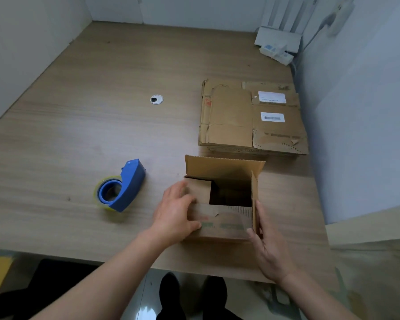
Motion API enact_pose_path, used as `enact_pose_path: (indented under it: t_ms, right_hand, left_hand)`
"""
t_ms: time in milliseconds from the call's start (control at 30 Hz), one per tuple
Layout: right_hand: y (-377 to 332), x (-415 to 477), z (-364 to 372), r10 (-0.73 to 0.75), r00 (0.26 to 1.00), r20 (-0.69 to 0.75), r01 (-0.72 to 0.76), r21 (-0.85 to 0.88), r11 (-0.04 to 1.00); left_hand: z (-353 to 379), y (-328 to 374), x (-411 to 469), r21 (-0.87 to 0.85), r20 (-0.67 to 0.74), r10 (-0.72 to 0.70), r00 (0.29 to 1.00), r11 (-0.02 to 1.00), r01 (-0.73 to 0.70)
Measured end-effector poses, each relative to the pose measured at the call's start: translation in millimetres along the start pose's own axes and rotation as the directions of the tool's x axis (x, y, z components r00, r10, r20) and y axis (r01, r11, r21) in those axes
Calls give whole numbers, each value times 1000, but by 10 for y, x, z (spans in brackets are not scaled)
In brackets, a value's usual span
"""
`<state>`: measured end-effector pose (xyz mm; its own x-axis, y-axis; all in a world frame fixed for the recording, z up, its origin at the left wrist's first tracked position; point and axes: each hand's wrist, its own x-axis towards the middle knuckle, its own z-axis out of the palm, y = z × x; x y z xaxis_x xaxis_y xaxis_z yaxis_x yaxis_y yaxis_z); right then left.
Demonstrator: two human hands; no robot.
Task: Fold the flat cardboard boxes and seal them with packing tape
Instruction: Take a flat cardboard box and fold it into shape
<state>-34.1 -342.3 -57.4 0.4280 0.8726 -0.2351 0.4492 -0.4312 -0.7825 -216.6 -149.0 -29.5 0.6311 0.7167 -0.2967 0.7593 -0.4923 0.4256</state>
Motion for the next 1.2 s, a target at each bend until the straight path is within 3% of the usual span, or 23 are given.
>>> enact_pose_path:
  t_ms: [200,333,433,500,600,700,800,900,967,1033,1100,1167,1200]
  right_hand:
    - [-61,-69,-59,73,994,-78,-37,393,919]
    - [9,-57,-178,256,963,-82,-166,569,806]
    - [117,-49,-250,372,928,-33,-270,630,728]
    - [94,-33,-309,379,925,28,-324,576,750]
    - [-24,19,-415,221,969,110,-244,281,928]
    - [-164,75,-509,83,954,288,-32,-178,983]
    - [-268,89,-454,230,886,403,-25,-453,891]
    - [-236,101,-385,218,892,396,-20,-446,895]
    - [-172,136,-411,167,899,404,0,-383,924]
    - [-139,182,-469,184,870,458,-73,-249,966]
    - [-125,232,-532,220,829,515,-193,-107,975]
    - [-47,300,-581,220,808,547,-238,-40,971]
    - [-11,324,-599,220,794,566,-238,-42,970]
  left_hand:
    - [-182,97,-30,-121,176,79,981,991,-58]
    - [-403,15,-109,-187,508,166,846,979,-80]
    - [-417,13,-211,-165,598,66,799,985,42]
    - [-334,24,-236,9,602,80,795,994,-106]
    - [-157,23,-296,133,573,103,813,967,-217]
    - [-18,-4,-349,69,464,129,877,981,-181]
    - [44,-124,-355,-128,332,138,933,987,-100]
    - [11,-252,-326,-350,128,65,990,937,-16]
    - [-81,-266,-228,-525,30,-47,998,849,56]
    - [-232,-197,-74,-652,30,-131,991,749,119]
    - [-368,-117,77,-724,68,-123,990,677,134]
    - [-434,-66,168,-730,122,-49,991,672,123]
    - [-440,-53,182,-691,133,-9,991,716,99]
